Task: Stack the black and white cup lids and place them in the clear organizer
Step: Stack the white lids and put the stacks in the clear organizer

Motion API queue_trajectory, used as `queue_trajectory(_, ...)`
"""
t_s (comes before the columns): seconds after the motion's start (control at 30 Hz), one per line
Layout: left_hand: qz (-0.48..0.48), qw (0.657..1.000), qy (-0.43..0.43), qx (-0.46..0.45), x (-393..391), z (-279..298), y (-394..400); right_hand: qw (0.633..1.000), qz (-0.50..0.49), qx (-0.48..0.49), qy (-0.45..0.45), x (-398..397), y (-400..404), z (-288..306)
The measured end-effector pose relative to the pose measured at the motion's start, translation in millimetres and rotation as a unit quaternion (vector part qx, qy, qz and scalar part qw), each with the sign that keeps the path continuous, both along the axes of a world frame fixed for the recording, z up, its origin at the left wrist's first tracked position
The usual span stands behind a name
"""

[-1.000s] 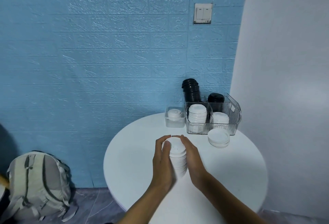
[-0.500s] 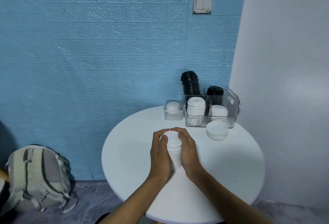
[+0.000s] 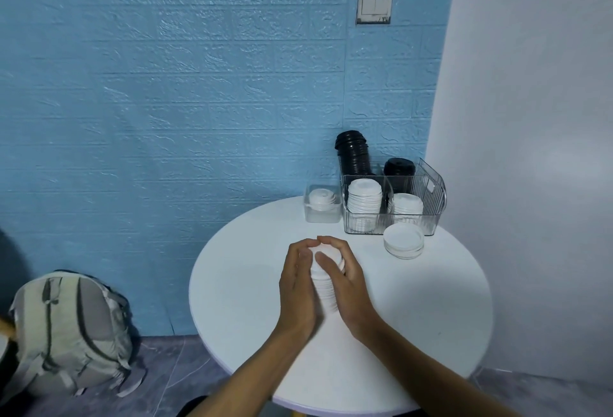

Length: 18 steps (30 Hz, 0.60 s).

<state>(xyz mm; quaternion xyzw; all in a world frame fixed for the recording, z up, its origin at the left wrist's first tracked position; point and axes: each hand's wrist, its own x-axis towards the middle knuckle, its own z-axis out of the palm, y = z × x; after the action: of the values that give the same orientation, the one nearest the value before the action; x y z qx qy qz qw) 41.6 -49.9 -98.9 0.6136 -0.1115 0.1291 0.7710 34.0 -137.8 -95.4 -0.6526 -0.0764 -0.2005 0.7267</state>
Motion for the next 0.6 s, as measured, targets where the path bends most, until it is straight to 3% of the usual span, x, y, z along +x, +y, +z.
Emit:
queue_trajectory(0.3,-0.007,1.000,-0.018,0.004,-4.1,4.6,-0.6,1.000,0.026,-0.012,0.005,1.9,-5.5,-0.3)
queue_trajectory(0.43,-0.014,1.000,-0.018,0.016,-3.1,2.6,-0.2,0.993,0.023,-0.118,0.010,-1.1,-23.5,5.0)
queue_trajectory(0.53,-0.008,0.999,-0.024,0.032,-5.4,5.0,-1.0,0.968,-0.085,-0.235,-0.007,8.9,-59.2,11.8)
queue_trajectory(0.6,-0.011,0.999,-0.018,0.028,-7.1,6.5,-0.8,0.930,-0.195,-0.312,-0.009,19.6,-89.4,14.1)
